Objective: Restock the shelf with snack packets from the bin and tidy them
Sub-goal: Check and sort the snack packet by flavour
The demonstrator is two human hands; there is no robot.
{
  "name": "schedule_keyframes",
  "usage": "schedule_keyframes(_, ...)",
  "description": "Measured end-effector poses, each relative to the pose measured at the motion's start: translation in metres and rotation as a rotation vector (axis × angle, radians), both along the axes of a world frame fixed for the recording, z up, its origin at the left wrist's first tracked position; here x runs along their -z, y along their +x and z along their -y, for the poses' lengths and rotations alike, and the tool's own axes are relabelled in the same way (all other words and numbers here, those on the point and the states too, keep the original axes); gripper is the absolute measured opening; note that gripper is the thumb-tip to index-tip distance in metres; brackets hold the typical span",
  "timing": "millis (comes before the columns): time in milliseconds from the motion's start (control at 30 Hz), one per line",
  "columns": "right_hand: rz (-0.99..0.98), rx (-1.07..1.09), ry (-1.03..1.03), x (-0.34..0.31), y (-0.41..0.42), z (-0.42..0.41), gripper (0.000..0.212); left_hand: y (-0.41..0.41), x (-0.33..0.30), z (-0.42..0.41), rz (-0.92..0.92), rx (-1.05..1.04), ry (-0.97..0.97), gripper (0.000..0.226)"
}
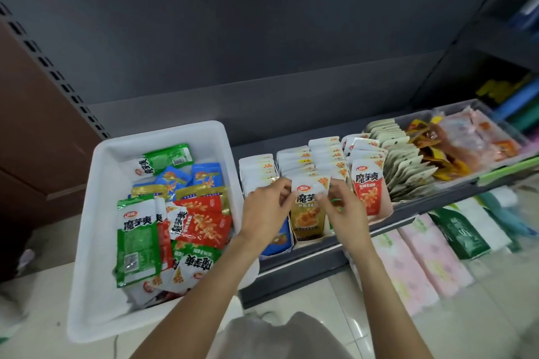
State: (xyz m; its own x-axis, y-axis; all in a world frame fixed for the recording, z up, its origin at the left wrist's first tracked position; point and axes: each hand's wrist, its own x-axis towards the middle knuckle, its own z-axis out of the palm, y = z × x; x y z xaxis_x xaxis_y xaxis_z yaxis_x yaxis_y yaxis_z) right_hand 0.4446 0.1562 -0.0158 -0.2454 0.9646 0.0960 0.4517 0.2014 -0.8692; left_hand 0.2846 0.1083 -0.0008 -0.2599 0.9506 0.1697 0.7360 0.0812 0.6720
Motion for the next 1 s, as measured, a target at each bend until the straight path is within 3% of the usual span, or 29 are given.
schedule_keyframes(133,0.190,0.093,0.136,-0.001,-0.002,-0.004,0.027,0.000,0.001,-0.001,-0.126,-0.023,-0.057,0.020)
schedule_keyframes(267,0.331,0.119,0.162,-0.001,-0.005,-0.003,0.031,-0.005,-0.001,0.001,-0.115,-0.086,-0.016,0.023)
schedule_keyframes(367,0.265,0.131,0.232,-0.013,-0.007,0.003,0.027,-0.015,-0.006,0.007,-0.060,-0.118,0.023,0.023)
schedule_keyframes(467,0.070,0.085,0.271,-0.038,-0.018,0.014,0.019,-0.034,-0.010,0.022,0.090,-0.170,0.129,0.020)
schedule_keyframes(600,-0.050,-0.146,0.208,-0.063,-0.055,0.032,0.016,-0.073,-0.014,0.065,0.142,-0.364,0.320,0.021)
schedule_keyframes(667,-0.078,-0.297,0.148,-0.063,-0.079,0.039,0.016,-0.095,-0.012,0.091,0.094,-0.506,0.327,0.023)
schedule_keyframes(767,-0.021,-0.553,0.057,-0.050,-0.125,0.049,0.016,-0.129,0.004,0.127,-0.046,-0.646,0.110,0.023)
schedule_keyframes(900,0.211,-0.837,-0.061,-0.021,-0.194,0.064,0.033,-0.155,0.026,0.148,-0.084,-0.674,-0.268,0.054)
schedule_keyframes(1000,0.470,-0.894,0.001,0.004,-0.230,0.069,0.042,-0.157,0.035,0.145,-0.097,-0.600,-0.527,0.071)
